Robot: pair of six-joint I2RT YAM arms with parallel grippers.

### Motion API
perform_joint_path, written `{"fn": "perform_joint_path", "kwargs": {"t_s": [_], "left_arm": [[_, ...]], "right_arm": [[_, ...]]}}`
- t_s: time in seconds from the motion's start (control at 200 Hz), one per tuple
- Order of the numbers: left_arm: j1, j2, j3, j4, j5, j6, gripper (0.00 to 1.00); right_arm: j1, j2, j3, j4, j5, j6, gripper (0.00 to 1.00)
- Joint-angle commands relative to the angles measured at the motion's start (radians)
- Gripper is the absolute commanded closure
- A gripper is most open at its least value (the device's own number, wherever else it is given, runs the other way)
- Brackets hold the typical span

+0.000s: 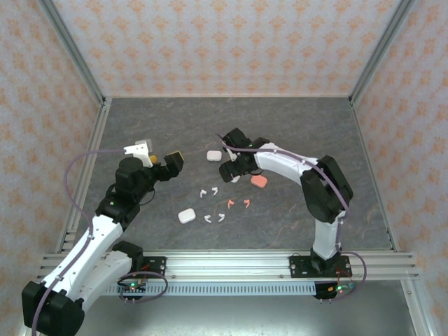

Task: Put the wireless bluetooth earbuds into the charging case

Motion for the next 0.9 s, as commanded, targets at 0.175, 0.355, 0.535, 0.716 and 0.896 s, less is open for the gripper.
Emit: {"fn": "perform_joint_path", "kwargs": {"t_s": [0.175,0.355,0.535,0.716,0.896], "left_arm": [[0.01,0.001,0.015,-0.036,0.003,0.029,0.0],[0.01,-0.005,-0.005,-0.013,-0.003,0.014,0.0],[0.009,-0.016,-0.008,-0.036,-0.008,0.024,0.0],[0.01,-0.005,0.008,-0.041,-0.009,0.037,0.0],[0.01,0.015,0.004,-0.013,-0.008,0.022,0.0]], "right_arm": [[0.009,0.113,0.096,-0.048,-0.028,-0.016,0.19],[0.013,0.148,0.107,-0.064,-0.035,-0.023,0.22],[0.015,0.154,0.096,-0.077,-0.042,-0.021,0.29],[0.022,0.135,0.058,-0.077,-0.049,-0.019,0.37],[0.022,0.118,0.037,-0.093,-0.04,-0.038,0.42]]}}
